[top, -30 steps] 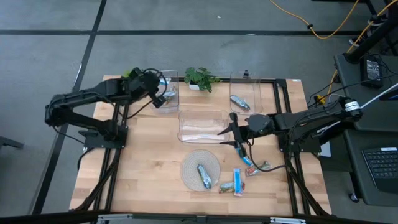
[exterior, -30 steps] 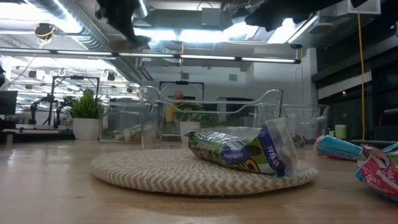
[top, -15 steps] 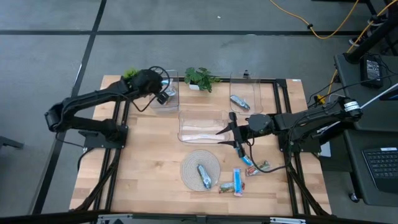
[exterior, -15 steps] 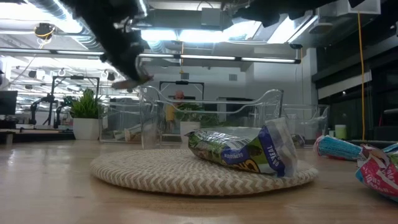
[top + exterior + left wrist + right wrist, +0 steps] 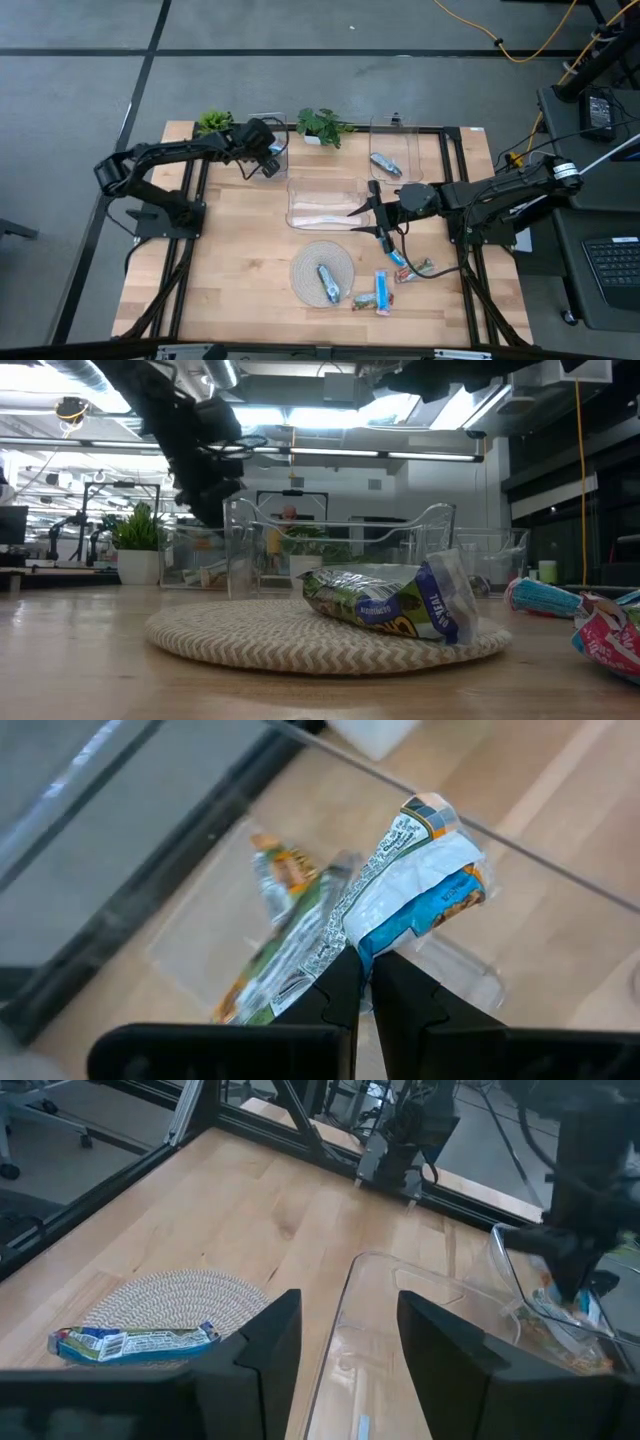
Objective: Pick and place Granola Bars by type
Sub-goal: Put the orange granola bar into the top left transparent bin
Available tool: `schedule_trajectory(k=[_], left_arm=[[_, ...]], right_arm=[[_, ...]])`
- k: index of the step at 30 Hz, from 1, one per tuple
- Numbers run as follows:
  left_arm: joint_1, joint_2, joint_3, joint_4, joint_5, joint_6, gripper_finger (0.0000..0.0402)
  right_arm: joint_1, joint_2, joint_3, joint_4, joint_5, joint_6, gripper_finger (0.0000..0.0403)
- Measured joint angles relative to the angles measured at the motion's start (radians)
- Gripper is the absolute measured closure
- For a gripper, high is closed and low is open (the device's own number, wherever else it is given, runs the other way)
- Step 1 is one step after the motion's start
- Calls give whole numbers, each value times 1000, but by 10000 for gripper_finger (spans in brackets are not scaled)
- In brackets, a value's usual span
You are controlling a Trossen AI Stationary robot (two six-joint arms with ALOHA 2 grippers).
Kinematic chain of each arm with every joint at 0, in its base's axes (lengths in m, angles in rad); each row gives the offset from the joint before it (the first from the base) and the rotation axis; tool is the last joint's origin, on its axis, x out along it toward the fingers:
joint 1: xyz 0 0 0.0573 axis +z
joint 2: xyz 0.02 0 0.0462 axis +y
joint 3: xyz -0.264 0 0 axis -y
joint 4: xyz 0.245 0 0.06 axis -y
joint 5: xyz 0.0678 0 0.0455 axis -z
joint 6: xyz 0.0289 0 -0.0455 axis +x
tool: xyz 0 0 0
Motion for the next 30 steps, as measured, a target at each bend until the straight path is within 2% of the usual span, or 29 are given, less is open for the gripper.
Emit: schedule_trajectory(k=[10,18,23,30], left_arm=[[-16,117,0,-41,10,0,387],[-32,124,0,-48,39,11,382],[-38,122,0,-53,56,26,352],[-39,58,1,-70,1,26,292]], right_arm=[[0,0,0,-30,0,-1,234],[0,0,0,-27,0,-1,234],[0,0,0,-27,0,-1,234],[0,0,0,-27,0,-1,234]])
